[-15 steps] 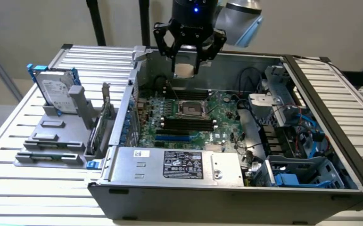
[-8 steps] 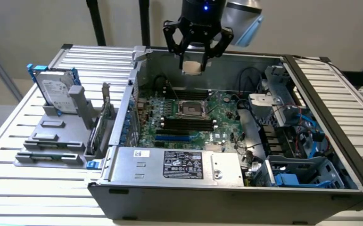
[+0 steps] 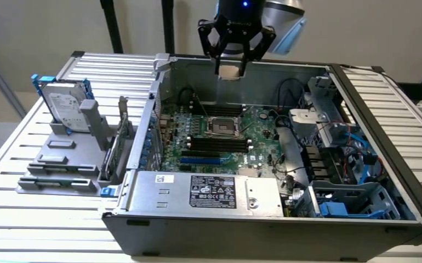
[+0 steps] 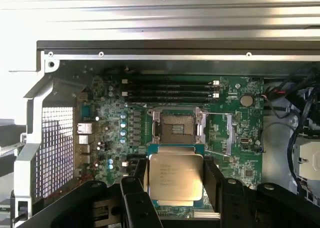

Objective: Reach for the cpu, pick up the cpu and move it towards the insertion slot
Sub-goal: 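Pick up the cpu and move it towards the insertion slot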

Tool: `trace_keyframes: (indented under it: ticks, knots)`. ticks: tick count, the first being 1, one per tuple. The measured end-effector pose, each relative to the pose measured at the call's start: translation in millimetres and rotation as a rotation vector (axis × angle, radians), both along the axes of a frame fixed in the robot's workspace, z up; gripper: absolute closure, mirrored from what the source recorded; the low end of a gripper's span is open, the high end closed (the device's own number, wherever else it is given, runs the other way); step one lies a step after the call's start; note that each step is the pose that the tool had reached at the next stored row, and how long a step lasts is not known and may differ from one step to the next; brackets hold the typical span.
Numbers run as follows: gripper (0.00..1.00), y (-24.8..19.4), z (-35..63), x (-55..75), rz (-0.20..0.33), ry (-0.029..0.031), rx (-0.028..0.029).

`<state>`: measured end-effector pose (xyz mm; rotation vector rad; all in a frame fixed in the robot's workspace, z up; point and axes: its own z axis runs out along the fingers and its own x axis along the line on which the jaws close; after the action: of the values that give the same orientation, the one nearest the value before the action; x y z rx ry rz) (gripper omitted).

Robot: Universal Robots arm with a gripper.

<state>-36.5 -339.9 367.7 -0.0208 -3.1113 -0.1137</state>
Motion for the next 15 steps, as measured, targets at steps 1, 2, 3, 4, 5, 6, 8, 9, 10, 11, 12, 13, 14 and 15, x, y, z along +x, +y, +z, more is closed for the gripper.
trace_keyframes:
  ticks: [1,2,3,4,5,6,8,9,10,11,12,13,14,15]
  knots:
    - [0.46,3.4,-0.5,1.4,0.0,-0.0014,-0.0027]
    - [0.46,6.6,-1.0,2.6,0.0,-0.0026,-0.0061]
    - [0.46,9.7,-1.6,3.7,0.0,-0.0038,-0.0095]
    - [0.46,12.8,-2.1,4.6,0.0,-0.0048,-0.0134]
    - [0.46,15.6,-2.8,5.2,0.0,-0.006,-0.0175]
    - [0.46,17.5,-3.6,5.7,0.0,-0.007,-0.0207]
    - [0.46,19.1,-4.8,6.1,0.0,-0.0102,-0.025]
    - [0.46,19.2,-5.4,6.1,0.0,-0.0118,-0.0261]
    - [0.46,19.2,-5.5,6.1,0.0,-0.0122,-0.0266]
    - [0.46,19.2,-5.5,6.1,0.0,-0.0122,-0.0267]
    - [0.46,19.2,-5.4,6.1,0.0,-0.0122,-0.0269]
    - [0.46,19.2,-5.5,6.1,0.0,-0.0122,-0.0269]
    - [0.46,19.2,-5.5,6.1,0.0,-0.0122,-0.0268]
    - [0.46,19.3,-5.5,6.1,0.0,-0.0122,-0.0268]
